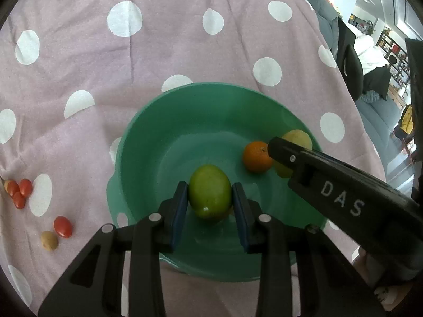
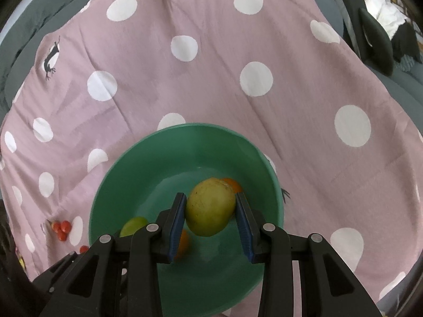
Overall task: Organize fruits
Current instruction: 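Carry the lime and the pear over the green bowl with both grippers, then open both grippers to drop the lime and pear into the bowl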
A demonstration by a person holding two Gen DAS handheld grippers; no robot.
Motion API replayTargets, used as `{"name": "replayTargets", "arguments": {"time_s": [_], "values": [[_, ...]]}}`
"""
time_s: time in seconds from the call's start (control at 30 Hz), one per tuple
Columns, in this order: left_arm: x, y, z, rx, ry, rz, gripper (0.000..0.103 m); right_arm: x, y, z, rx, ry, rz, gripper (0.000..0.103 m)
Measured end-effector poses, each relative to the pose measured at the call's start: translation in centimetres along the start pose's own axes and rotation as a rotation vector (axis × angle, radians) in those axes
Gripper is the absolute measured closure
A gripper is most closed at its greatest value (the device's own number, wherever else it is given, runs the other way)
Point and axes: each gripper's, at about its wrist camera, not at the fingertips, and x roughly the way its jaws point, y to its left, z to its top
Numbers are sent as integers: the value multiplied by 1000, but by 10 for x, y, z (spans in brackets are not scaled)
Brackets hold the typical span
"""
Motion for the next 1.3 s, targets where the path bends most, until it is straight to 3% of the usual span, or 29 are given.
{"name": "replayTargets", "arguments": {"time_s": [1.3], "values": [[6, 0, -1, 1, 12, -9, 69, 8, 1, 1, -7, 42, -51, 64]]}}
